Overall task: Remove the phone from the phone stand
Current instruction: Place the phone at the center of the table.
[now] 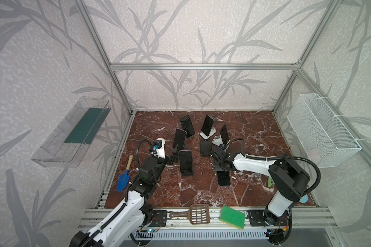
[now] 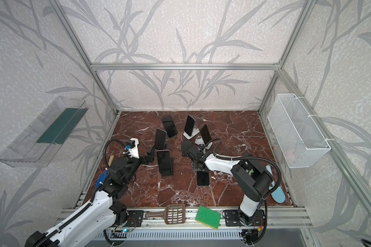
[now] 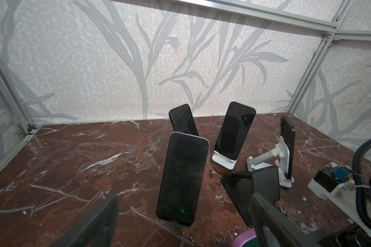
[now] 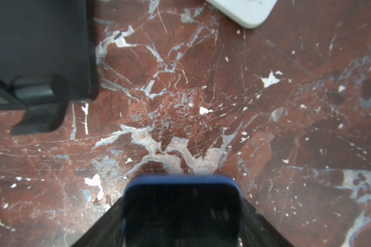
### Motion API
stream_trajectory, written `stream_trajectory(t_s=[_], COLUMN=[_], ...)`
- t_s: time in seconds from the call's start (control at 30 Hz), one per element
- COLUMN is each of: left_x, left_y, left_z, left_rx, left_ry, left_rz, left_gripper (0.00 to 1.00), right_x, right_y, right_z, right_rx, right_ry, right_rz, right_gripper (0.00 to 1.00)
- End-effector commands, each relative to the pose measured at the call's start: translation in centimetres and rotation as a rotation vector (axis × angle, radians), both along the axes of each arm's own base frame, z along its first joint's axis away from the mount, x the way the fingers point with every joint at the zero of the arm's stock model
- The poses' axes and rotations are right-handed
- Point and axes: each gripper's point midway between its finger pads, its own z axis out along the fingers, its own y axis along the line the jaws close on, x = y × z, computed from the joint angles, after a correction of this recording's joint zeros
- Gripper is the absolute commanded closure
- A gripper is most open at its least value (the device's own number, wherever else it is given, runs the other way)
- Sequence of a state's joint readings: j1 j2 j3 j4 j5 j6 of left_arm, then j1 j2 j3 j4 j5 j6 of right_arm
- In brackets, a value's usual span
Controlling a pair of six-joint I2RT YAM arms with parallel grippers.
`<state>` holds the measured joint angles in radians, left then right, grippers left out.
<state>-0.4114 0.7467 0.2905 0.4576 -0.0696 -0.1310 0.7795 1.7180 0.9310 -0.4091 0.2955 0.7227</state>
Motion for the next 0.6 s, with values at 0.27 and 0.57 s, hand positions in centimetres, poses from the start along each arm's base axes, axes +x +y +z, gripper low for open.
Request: stream_trajectory(t_s=[0.27,0.57], left_x=[-0.1,0.6], left_y=[-0.2,-0.6], left_z=[0.7,2.0], left_rx=[-0.007,-0.004], left_ry=[-0.028,-0.041], left_rz=[-0.011,-0.012], left_gripper=[0.04,0.04], right_x=[-2.3,2.0], right_y=[-2.7,-1.0], right_z=[-1.7,5.2], right_rx=[-0.129,-0.078], right_ry=[0.114,-0.041], right_rz=[-0.001,0.051], right_gripper=[0.19,0.17])
